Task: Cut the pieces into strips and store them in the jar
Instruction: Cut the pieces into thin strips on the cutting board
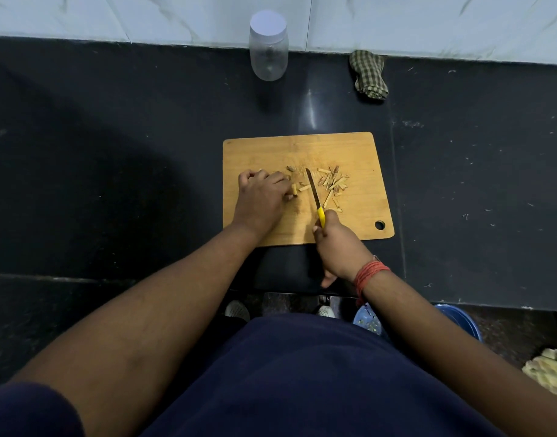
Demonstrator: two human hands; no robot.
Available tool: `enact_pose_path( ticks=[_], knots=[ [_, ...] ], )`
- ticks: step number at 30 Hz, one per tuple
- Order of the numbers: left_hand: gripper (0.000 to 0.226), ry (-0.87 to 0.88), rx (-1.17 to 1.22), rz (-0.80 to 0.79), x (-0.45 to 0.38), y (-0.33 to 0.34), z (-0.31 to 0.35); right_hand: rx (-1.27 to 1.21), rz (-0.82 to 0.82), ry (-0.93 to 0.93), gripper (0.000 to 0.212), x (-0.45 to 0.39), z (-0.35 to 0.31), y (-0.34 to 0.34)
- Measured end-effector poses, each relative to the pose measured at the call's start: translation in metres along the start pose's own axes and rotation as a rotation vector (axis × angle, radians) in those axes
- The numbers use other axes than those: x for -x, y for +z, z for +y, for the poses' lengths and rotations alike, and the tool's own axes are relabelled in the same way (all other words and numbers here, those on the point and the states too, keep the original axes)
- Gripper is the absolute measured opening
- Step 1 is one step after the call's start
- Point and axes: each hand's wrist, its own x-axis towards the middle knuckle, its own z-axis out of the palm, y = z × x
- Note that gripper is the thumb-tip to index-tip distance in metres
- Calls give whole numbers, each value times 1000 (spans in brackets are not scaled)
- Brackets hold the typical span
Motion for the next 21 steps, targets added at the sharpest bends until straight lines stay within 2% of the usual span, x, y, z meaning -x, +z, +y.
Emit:
enact_pose_path(
  ticks=[4,12,21],
  knots=[
    [9,9,-10,25,-1,0,0,95,21,-80,13,-5,-9,8],
    [11,63,-33,56,0,2,-3,265,61,-97,19,-11,-10,15],
    [11,81,-24,64,-2,5,-3,291,115,-160,22,-15,-8,19]
  ],
)
